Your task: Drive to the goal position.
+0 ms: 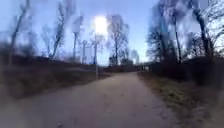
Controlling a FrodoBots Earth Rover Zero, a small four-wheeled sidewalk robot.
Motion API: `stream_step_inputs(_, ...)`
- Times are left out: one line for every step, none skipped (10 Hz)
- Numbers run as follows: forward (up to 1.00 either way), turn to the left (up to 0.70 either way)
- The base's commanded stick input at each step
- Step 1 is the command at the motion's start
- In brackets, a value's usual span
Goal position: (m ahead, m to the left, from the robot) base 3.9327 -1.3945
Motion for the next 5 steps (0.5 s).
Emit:
stream_step_inputs(1.00,0.00)
stream_step_inputs(1.00,0.00)
stream_step_inputs(1.00,0.00)
stream_step_inputs(1.00,0.00)
stream_step_inputs(1.00,0.00)
